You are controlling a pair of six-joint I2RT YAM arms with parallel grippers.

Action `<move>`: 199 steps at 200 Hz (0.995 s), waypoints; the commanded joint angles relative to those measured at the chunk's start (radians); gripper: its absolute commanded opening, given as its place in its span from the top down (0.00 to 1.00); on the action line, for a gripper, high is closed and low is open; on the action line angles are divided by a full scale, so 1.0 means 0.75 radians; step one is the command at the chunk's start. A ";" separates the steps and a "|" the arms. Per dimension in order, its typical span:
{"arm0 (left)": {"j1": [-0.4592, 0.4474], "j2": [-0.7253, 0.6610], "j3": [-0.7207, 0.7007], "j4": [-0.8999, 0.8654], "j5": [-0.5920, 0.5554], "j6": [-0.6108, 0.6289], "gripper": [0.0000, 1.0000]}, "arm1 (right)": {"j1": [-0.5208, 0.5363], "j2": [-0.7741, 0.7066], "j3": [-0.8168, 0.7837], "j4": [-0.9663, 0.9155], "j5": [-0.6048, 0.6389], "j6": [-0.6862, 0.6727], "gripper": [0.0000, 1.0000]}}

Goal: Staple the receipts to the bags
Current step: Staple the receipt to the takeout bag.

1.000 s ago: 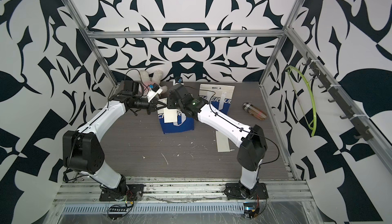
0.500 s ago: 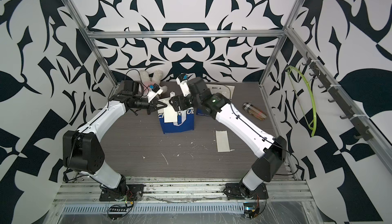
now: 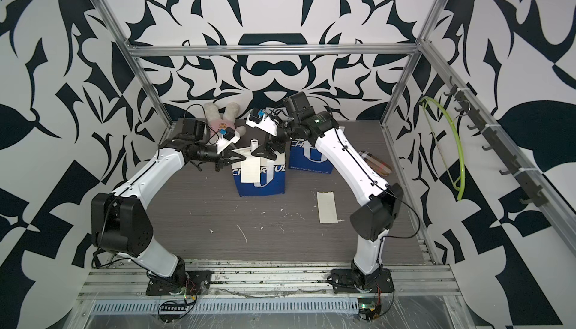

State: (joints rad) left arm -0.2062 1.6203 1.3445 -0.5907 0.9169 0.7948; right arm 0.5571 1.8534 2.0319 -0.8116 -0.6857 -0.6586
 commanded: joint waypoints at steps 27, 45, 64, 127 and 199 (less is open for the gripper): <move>-0.009 -0.015 0.004 -0.132 -0.043 0.103 1.00 | -0.056 0.139 0.226 -0.213 -0.177 -0.184 0.03; -0.009 -0.011 0.005 -0.139 -0.040 0.112 1.00 | -0.054 0.264 0.439 -0.458 -0.202 -0.298 0.03; -0.011 -0.005 0.007 -0.139 -0.040 0.117 1.00 | -0.054 0.387 0.621 -0.597 -0.224 -0.314 0.06; -0.011 0.012 0.017 -0.141 -0.048 0.120 1.00 | -0.001 0.401 0.581 -0.644 -0.222 -0.323 0.09; -0.011 0.010 0.015 -0.139 -0.058 0.120 1.00 | 0.017 0.425 0.569 -0.628 -0.254 -0.201 0.48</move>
State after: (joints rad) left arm -0.2100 1.6184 1.3502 -0.6334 0.9215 0.8669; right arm 0.5674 2.1963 2.4500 -1.2636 -0.8356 -0.8238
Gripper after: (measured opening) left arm 0.056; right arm 0.594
